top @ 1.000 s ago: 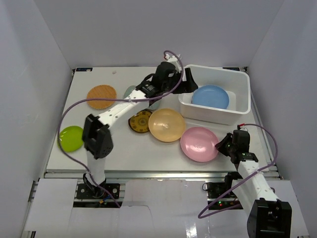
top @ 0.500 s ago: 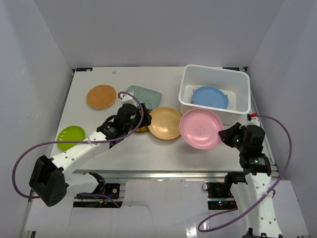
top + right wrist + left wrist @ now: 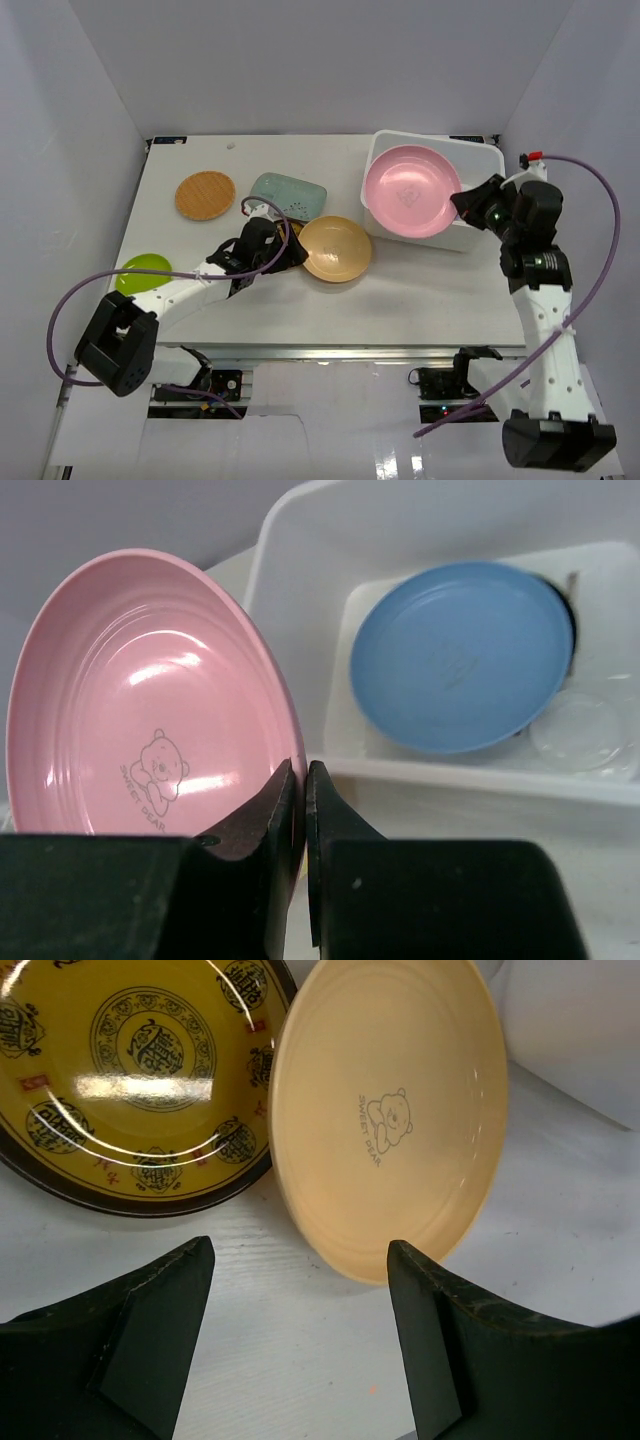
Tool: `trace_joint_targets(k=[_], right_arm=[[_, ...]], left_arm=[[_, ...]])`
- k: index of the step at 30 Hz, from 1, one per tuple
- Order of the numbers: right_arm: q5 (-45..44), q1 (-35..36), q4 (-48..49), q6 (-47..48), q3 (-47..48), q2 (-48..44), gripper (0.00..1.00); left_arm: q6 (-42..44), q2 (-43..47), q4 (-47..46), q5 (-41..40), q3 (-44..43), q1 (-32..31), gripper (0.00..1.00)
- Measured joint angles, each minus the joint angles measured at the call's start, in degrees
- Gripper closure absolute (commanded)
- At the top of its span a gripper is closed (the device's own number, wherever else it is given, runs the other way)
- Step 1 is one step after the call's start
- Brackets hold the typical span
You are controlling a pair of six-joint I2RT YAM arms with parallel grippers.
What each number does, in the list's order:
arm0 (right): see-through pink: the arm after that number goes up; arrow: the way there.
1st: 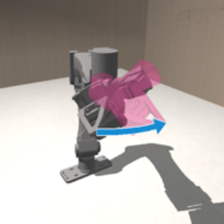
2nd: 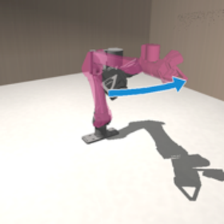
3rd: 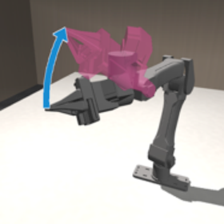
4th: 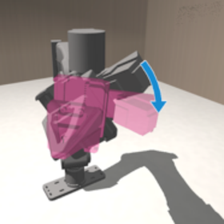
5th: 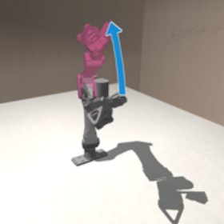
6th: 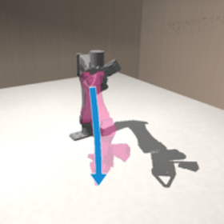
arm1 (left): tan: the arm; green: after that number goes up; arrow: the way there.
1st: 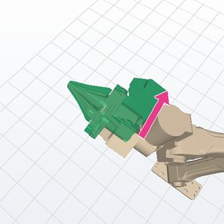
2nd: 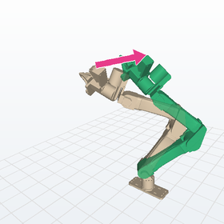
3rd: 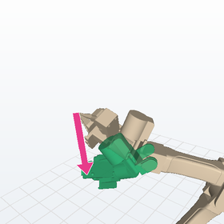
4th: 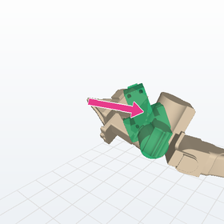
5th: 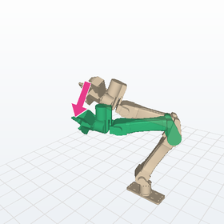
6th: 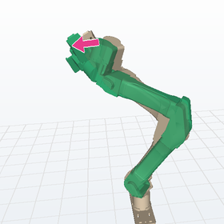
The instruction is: Place the plates into the plastic bin on the countertop
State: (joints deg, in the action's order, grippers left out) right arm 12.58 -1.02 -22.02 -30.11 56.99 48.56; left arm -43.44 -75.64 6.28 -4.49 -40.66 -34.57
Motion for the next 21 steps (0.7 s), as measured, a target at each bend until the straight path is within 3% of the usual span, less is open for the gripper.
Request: trace_joint_targets(k=[5, 8, 9, 11, 18, 21], right_arm=[[-10.2, 0.0, 4.0, 2.4, 6.8, 14.1, 0.90], [-14.4, -0.1, 5.3, 2.1, 6.7, 18.5, 0.53], [-15.5, -0.1, 5.8, 2.0, 6.6, 19.7, 0.26], [-16.8, -0.3, 6.3, 2.0, 6.5, 21.1, 0.15], [-17.3, -0.4, 9.3, 2.0, 1.4, 18.2, 0.14], [-16.1, -0.4, 10.2, 1.8, -2.7, 13.6, 0.14]], left_arm=[[-0.9, -3.1, -3.0, 1.4, 0.0, 0.0, 0.22], [-1.2, -6.3, -4.2, 1.9, 0.0, 0.0, 0.24], [-1.2, -7.3, -4.3, 2.0, 0.0, 0.0, 0.26], [-1.3, -9.3, -4.2, 2.1, -0.5, 0.0, 0.28], [-1.6, -13.0, -5.9, 2.1, -3.0, -0.4, 0.44], [-1.8, -13.8, -7.1, 1.9, -3.4, -0.5, 0.68]])
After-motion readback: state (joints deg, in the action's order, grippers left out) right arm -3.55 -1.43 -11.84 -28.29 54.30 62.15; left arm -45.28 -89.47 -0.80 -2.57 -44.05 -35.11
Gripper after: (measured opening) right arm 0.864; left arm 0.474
